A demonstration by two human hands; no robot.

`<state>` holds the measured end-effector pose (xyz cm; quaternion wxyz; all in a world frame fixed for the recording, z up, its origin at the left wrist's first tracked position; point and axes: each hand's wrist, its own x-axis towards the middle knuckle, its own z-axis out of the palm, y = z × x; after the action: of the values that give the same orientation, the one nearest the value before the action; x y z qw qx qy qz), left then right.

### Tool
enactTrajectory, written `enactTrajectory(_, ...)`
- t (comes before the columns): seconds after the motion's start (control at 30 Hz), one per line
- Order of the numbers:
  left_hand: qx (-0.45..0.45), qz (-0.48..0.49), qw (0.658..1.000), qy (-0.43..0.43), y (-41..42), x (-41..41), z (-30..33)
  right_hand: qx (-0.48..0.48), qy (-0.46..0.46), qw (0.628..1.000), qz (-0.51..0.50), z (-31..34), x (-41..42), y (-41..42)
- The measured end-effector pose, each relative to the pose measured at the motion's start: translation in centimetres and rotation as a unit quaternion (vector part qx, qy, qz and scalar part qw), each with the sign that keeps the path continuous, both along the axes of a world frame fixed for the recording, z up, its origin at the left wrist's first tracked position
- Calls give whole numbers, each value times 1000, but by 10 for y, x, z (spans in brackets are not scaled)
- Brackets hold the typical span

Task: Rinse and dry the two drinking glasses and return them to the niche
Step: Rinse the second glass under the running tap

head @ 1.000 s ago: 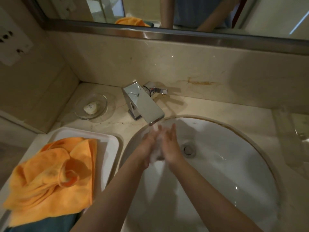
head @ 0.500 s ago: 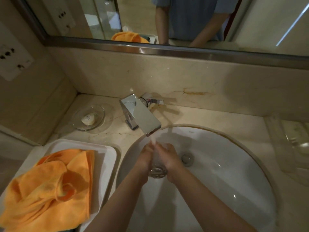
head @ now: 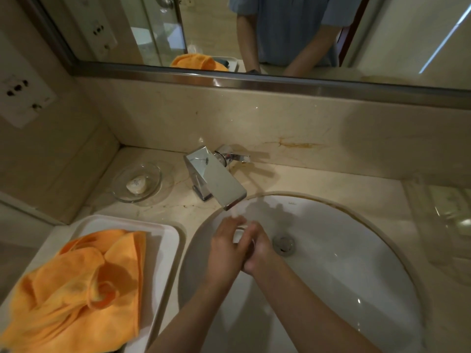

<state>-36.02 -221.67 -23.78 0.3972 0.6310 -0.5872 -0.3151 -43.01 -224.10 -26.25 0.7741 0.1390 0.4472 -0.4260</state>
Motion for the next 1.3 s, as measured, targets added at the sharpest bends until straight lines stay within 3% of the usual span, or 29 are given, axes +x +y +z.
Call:
enactTrajectory(0.13,11,-10,999,-29,-5,4,-9,18,-8,999,-27,-8,4,-1)
enactTrajectory(0.23,131,56,989,34,-17,2,0,16,-4,1000,-18,-7,7,1)
enactTrajectory(0.3,235,38,968,73,-23,5,2,25,23,999,-8,-15,8,0)
enactTrajectory(0.43,397,-71,890,214,-31,24,-4,8,158,987,29,-29,5,-4)
enactTrajectory(0.53,497,-138,820,249,-26,36,-16,-78,266,952,129,-35,-1,-4)
enactTrajectory(0.57,508,-140,806,268,-24,37,-20,-92,260,949,151,-32,-3,0)
enactTrajectory(0.63,466,-115,827,293,-22,39,-31,-125,218,949,189,-23,-8,7)
enactTrajectory(0.73,412,-78,869,261,-15,37,-34,-134,236,945,183,-27,-14,10)
enactTrajectory(0.8,444,-37,836,322,-8,34,-32,-121,230,948,181,-25,-15,12)
enactTrajectory(0.9,508,-16,755,415,-5,27,-33,-109,244,943,199,-25,-16,15)
enactTrajectory(0.97,510,6,733,449,-7,20,-32,-117,269,934,206,-28,-14,12)
enactTrajectory(1.03,494,30,721,485,-10,16,-30,-90,217,946,222,-26,-14,9)
enactTrajectory(1.1,468,15,730,499,-15,15,-30,-88,178,939,280,-17,-18,8)
enactTrajectory(1.17,441,-30,747,496,-17,19,-31,-109,199,910,346,-12,-24,6)
enactTrajectory(1.3,419,-59,799,428,-21,30,-34,-167,233,896,340,-14,-26,7)
